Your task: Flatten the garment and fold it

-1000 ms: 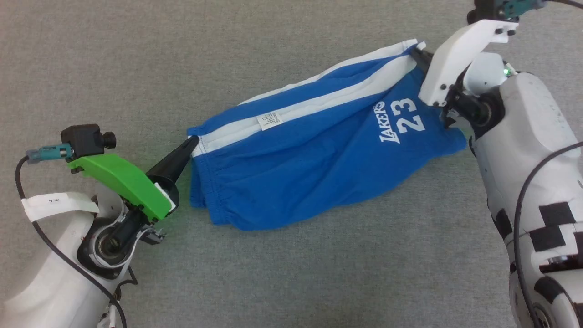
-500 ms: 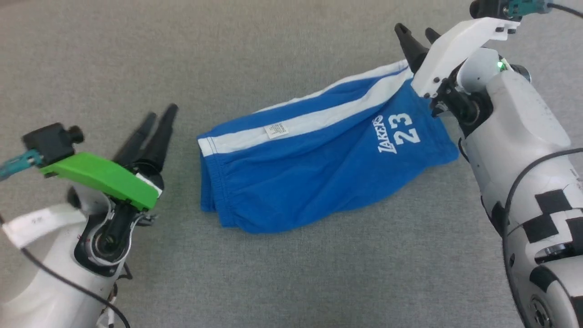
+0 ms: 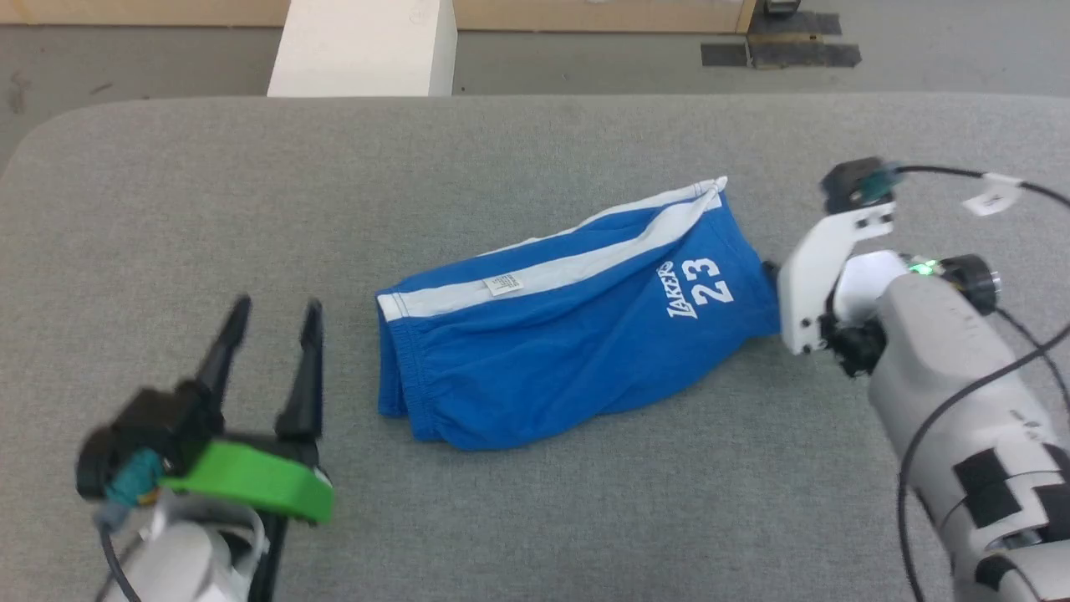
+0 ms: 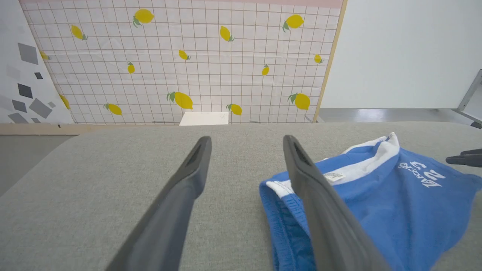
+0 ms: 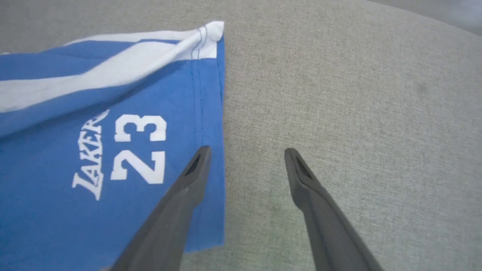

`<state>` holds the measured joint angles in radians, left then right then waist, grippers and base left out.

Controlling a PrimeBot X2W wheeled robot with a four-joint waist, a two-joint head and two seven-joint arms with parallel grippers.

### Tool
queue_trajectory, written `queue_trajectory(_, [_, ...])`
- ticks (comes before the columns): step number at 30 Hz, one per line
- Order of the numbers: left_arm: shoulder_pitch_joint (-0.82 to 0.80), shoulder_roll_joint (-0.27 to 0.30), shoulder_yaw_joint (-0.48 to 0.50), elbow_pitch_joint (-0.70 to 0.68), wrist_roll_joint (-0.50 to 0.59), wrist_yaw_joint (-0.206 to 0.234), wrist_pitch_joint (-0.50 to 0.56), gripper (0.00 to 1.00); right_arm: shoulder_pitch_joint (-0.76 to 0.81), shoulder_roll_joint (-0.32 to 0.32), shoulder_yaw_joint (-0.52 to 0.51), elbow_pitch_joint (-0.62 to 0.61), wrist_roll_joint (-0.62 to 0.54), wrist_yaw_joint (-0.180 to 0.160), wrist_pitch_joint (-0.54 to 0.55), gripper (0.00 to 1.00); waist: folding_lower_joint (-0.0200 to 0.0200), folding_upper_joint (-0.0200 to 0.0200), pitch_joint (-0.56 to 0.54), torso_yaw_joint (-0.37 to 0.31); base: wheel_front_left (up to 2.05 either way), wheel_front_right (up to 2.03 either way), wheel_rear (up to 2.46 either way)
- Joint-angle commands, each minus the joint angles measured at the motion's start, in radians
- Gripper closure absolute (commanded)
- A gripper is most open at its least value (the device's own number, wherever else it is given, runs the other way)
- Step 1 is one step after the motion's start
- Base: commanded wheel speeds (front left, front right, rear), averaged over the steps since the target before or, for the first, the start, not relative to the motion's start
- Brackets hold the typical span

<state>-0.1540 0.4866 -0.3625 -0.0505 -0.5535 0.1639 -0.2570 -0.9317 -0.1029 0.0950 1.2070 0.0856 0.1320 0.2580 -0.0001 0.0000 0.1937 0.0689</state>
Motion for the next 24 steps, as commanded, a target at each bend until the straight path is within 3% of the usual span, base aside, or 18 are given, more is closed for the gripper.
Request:
queue_trajectory(1, [0.026,-0.017,0.013,-0.007,0.016,-0.012,-0.004,0.00,0.019,0.018,-0.003,-0.004,-0.019,-0.001,0.016,0.00,0.0001,0.0000,-0.005,0.008,0.00,0.00,0.00])
queue_trajectory(13, [0.025,-0.101,0.082,0.028,0.091,-0.130,-0.005,0.00,0.067,0.051,-0.037,-0.071,-0.163,-0.001,0.198,0.00,0.0001,0.0000,0.073,0.075,0.00,0.00,0.00])
queue_trajectory(14, [0.022,-0.107,0.087,0.031,0.097,-0.138,-0.005,0.00,0.073,0.052,-0.042,-0.074,-0.173,-0.001,0.223,0.24,0.0001,0.0000,0.075,0.077,0.00,0.00,0.00])
queue_trajectory(15, [0.020,-0.111,0.090,0.034,0.103,-0.144,-0.005,0.00,0.077,0.052,-0.045,-0.078,-0.179,-0.001,0.238,0.67,0.0001,0.0000,0.077,0.079,0.00,0.00,0.00])
queue_trajectory(16, [0.018,-0.115,0.091,0.038,0.107,-0.149,-0.005,0.00,0.082,0.052,-0.045,-0.088,-0.177,-0.001,0.249,1.00,0.0001,0.0000,0.078,0.081,0.00,0.00,0.00])
queue_trajectory(21, [0.025,-0.131,0.060,0.047,0.071,-0.158,0.091,0.00,0.104,0.052,-0.045,-0.150,-0.147,-0.001,0.277,1.00,0.0001,0.0000,0.068,0.071,0.00,0.00,0.00])
queue_trajectory(24, [0.027,-0.138,0.023,0.018,0.018,-0.142,0.275,0.00,0.127,0.052,-0.046,-0.199,-0.140,-0.001,0.288,1.00,0.0001,0.0000,0.055,0.058,0.00,0.00,0.00])
